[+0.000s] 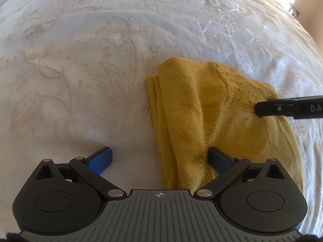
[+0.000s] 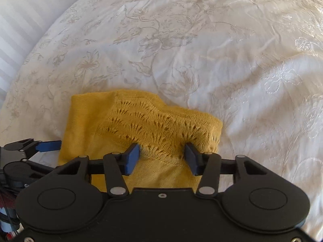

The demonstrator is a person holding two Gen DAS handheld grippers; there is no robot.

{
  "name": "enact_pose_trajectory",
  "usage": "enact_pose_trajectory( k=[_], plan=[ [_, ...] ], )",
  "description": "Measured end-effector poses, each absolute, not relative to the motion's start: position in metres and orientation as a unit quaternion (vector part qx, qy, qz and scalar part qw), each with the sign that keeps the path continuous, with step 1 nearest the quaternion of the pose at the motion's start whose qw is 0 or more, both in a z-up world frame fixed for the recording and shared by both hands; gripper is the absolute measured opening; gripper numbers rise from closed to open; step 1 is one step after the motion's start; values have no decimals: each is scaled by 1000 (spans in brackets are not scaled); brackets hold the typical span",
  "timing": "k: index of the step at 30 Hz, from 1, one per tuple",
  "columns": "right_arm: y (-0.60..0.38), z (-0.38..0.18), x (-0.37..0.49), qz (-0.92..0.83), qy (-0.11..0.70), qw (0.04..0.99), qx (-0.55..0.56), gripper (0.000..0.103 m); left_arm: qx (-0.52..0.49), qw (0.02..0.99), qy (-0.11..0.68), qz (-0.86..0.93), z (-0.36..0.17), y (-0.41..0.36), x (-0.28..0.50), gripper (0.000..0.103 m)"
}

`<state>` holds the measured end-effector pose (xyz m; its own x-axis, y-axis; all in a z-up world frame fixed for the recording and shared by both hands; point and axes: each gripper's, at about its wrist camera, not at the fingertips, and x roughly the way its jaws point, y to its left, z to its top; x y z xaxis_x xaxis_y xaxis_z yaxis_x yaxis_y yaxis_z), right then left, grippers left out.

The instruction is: Fold small clothes

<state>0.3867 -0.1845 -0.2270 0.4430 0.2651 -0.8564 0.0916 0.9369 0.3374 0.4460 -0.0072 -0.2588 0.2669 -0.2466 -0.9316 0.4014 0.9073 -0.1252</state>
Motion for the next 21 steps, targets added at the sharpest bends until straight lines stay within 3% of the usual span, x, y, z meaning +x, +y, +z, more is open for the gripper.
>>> enact_pose_trajectory(
  k=[6, 9, 15, 21],
  plan=[
    [-190, -202, 371, 29, 482, 861, 158, 62, 21, 797, 567, -209, -242, 16, 438, 102],
    [-204, -199, 351, 31, 463, 865, 191, 75, -30, 792, 574, -209, -234, 38, 426, 102],
    [-224, -210, 328, 42, 473, 849, 231, 82, -81, 764, 600, -223, -234, 51, 396, 102],
    [-231, -230, 334, 62, 483, 830, 271, 82, -90, 740, 620, -245, -252, 30, 378, 102]
  ],
)
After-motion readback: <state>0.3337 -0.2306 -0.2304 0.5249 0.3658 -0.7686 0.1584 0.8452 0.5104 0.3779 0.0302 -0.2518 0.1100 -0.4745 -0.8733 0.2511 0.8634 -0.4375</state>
